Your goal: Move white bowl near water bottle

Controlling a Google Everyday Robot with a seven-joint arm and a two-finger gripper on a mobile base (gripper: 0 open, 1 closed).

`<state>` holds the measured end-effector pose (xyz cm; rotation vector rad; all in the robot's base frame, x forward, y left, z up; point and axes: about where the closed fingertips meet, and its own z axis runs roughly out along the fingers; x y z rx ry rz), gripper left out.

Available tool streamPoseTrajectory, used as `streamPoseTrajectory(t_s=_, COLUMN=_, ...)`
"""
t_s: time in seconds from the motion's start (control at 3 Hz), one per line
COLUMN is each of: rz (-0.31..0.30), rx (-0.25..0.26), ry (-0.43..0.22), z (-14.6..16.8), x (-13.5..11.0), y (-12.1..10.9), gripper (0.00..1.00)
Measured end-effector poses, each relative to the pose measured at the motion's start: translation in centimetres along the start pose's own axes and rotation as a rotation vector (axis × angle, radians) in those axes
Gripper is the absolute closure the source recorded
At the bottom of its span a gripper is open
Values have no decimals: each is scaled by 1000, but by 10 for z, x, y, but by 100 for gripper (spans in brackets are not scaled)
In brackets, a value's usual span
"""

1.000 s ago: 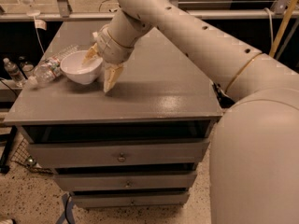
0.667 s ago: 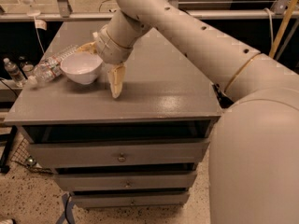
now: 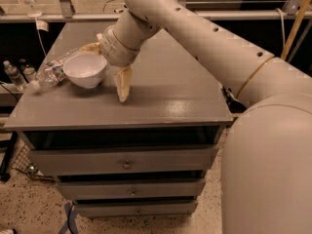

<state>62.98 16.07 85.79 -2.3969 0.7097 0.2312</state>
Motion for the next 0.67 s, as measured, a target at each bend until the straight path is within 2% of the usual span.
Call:
streamPoseTrajectory(t_s=0.33, rz=-1, rx=52, ry=16, z=-25, x=6, y=-5, gripper=0)
streamPoseTrajectory(t_s=0.67, rz=26, rx=86, ry=46, z=-50, x=24, y=-2, gripper=0)
